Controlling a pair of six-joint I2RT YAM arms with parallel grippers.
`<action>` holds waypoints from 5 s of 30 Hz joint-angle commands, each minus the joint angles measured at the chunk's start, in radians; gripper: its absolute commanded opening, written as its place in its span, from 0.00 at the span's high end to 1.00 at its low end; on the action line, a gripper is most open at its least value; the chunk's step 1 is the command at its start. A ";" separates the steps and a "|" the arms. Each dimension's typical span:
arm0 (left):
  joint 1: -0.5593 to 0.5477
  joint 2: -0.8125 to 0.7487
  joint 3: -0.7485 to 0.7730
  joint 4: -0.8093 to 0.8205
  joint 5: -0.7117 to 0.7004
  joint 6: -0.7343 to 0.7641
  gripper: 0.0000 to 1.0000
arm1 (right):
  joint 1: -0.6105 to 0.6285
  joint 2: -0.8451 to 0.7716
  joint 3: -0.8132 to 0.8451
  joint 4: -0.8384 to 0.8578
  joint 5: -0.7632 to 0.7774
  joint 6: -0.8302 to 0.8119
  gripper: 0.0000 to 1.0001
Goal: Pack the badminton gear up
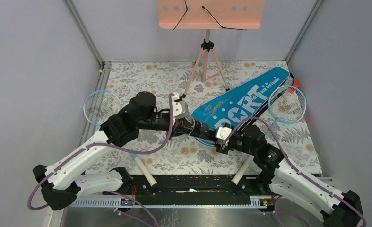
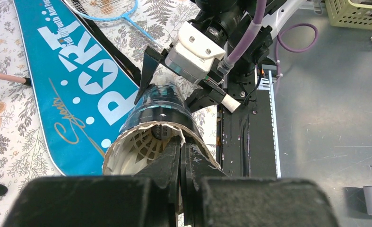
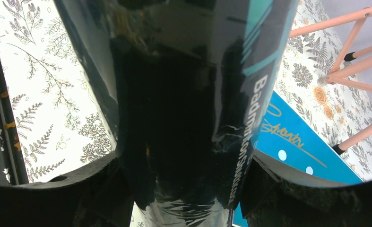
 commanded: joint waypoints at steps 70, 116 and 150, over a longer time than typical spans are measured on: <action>-0.053 0.089 0.034 0.050 -0.416 0.028 0.01 | 0.003 -0.036 0.038 0.103 -0.124 -0.017 0.92; -0.062 -0.326 -0.581 0.998 -0.604 -0.499 0.01 | 0.008 0.156 0.216 0.510 -0.046 0.979 0.85; -0.061 -0.072 -0.437 0.899 -0.419 -0.460 0.88 | 0.181 0.114 0.165 0.478 0.089 0.691 0.39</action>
